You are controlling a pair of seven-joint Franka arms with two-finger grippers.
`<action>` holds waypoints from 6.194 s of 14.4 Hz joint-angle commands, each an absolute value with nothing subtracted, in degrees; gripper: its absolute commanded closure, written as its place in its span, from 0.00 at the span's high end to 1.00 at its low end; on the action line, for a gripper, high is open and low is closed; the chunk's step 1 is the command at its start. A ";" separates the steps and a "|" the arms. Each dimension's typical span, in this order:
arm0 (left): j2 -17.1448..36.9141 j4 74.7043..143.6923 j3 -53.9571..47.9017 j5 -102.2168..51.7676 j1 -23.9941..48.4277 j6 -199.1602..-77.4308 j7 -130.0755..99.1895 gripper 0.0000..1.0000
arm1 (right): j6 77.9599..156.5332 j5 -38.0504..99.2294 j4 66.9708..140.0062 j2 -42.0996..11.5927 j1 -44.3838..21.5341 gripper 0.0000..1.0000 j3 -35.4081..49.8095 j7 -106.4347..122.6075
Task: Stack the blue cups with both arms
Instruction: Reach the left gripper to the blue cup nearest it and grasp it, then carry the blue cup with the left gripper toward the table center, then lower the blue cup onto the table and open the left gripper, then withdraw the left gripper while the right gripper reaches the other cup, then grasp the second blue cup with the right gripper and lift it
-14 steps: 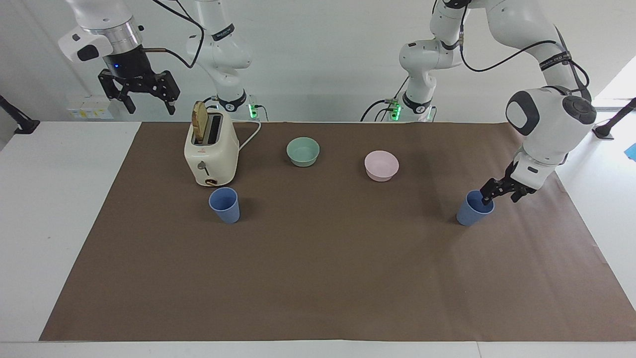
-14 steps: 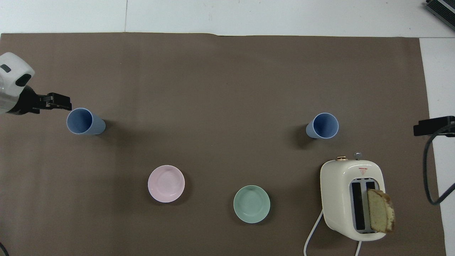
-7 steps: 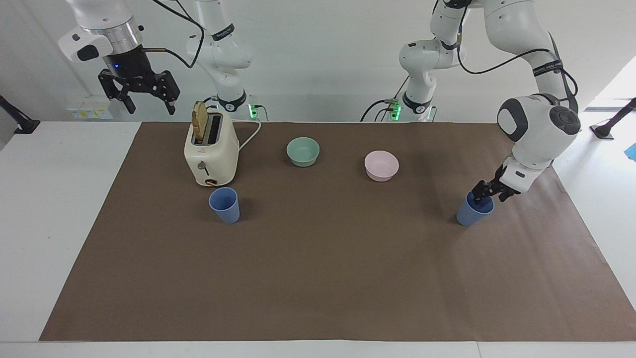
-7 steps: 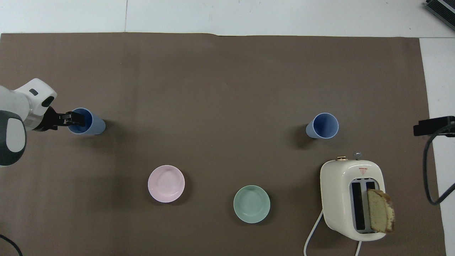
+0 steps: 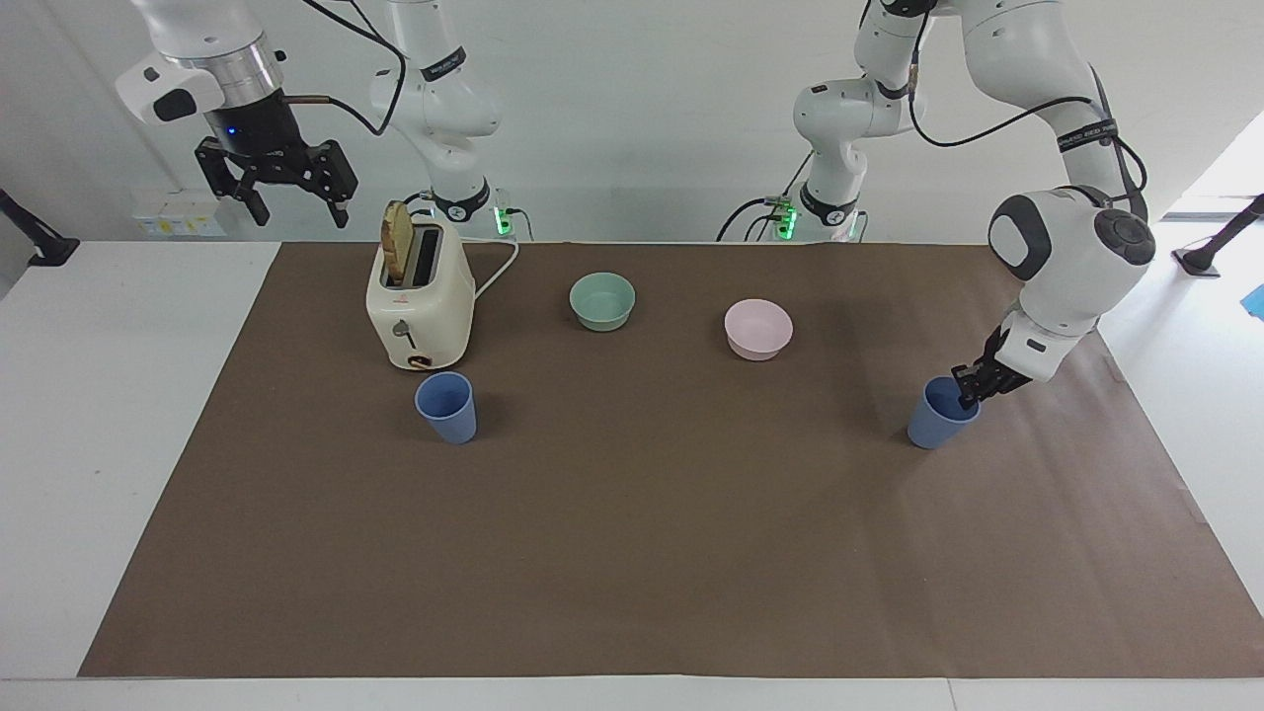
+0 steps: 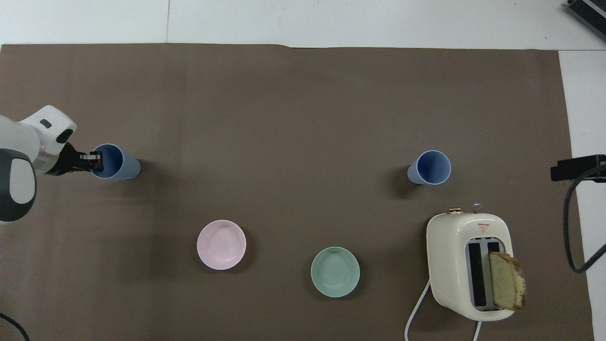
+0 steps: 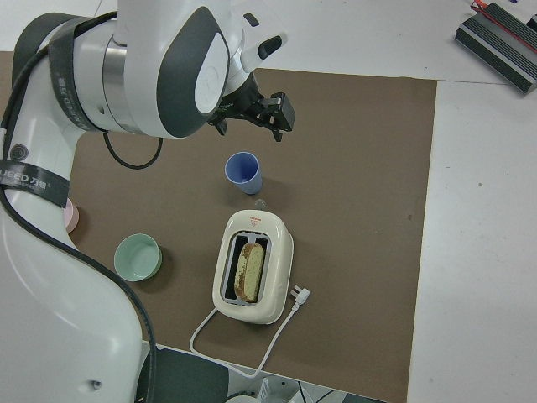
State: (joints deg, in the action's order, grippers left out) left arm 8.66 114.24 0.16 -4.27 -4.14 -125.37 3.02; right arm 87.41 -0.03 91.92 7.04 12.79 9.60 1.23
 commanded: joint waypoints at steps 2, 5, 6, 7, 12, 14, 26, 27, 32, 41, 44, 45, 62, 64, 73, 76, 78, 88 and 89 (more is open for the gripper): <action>8.09 110.23 0.09 -5.89 -4.31 -123.67 4.22 0.00 | 86.40 1.14 91.76 7.56 12.92 1.00 9.58 0.44; 7.30 103.65 -0.70 -5.89 -3.00 -116.39 2.56 0.00 | 86.40 1.14 91.76 7.56 12.92 1.00 9.67 0.44; 7.03 101.62 -0.79 -5.89 -1.68 -114.11 0.29 0.00 | 86.40 1.14 91.76 7.56 12.92 1.00 9.67 0.44; 7.03 99.95 -0.79 -5.80 -0.45 -112.60 -2.52 0.00 | 86.40 1.14 91.76 7.56 12.92 1.00 9.67 0.44; 6.86 97.56 -0.79 -4.92 11.75 -110.92 -21.05 0.00 | 86.40 1.14 91.76 7.56 12.92 1.00 9.67 0.44; 6.94 97.82 -0.88 -4.92 16.84 -111.44 -26.34 0.00 | 86.40 1.14 91.76 7.56 12.92 1.00 9.67 0.44; 17.31 99.58 -1.23 0.70 33.92 -125.33 -46.49 0.00 | 86.40 1.14 91.76 7.56 12.92 1.00 9.67 0.44; 18.36 99.84 -1.14 0.70 34.71 -125.59 -46.58 0.00 | 86.40 1.14 91.84 7.56 12.92 1.00 9.67 0.44; 20.74 100.11 -1.14 1.05 35.95 -127.62 -46.85 0.00 | 86.40 1.14 91.76 7.56 12.92 1.00 9.67 0.44; 17.76 99.40 -0.44 1.58 32.79 -124.37 -45.53 1.00 | 86.40 1.14 91.76 7.56 12.92 1.00 9.67 0.44; 15.22 99.84 -0.35 1.67 30.16 -122.44 -41.77 1.00 | 85.96 1.14 91.76 7.65 12.92 1.00 9.58 0.44; 14.25 100.02 -0.44 1.67 28.67 -121.21 -39.57 1.00 | 85.96 1.14 91.76 7.65 12.92 1.00 9.49 0.35; 0.88 105.65 -0.35 -0.44 4.93 -107.06 2.43 1.00 | 114.15 1.23 109.25 -4.03 8.97 1.00 9.32 -1.32; 0.27 105.12 -0.35 -0.35 3.78 -105.82 6.66 1.00 | 117.06 1.23 109.34 -5.71 7.83 1.00 9.32 -1.84; -1.41 93.80 -0.35 1.67 4.13 -93.18 8.26 1.00 | 119.70 1.05 111.18 -10.10 6.50 1.00 9.23 -2.37; -2.37 90.44 -0.53 1.67 4.31 -87.90 8.26 1.00 | 124.09 0.97 112.93 -11.68 6.50 1.00 9.23 -2.46; -3.86 91.75 -0.88 1.41 3.96 -88.59 8.09 1.00 | 125.07 0.27 112.94 -13.52 6.24 1.00 9.23 -2.90; -5.71 91.14 -1.05 0.70 4.48 -86.57 7.03 1.00 | 125.07 -0.09 112.50 -14.41 5.36 0.00 9.23 -3.60; -5.71 90.71 -1.05 0.70 4.48 -86.31 7.03 1.00 | 124.72 -0.09 112.41 -14.41 5.36 0.00 9.23 -3.60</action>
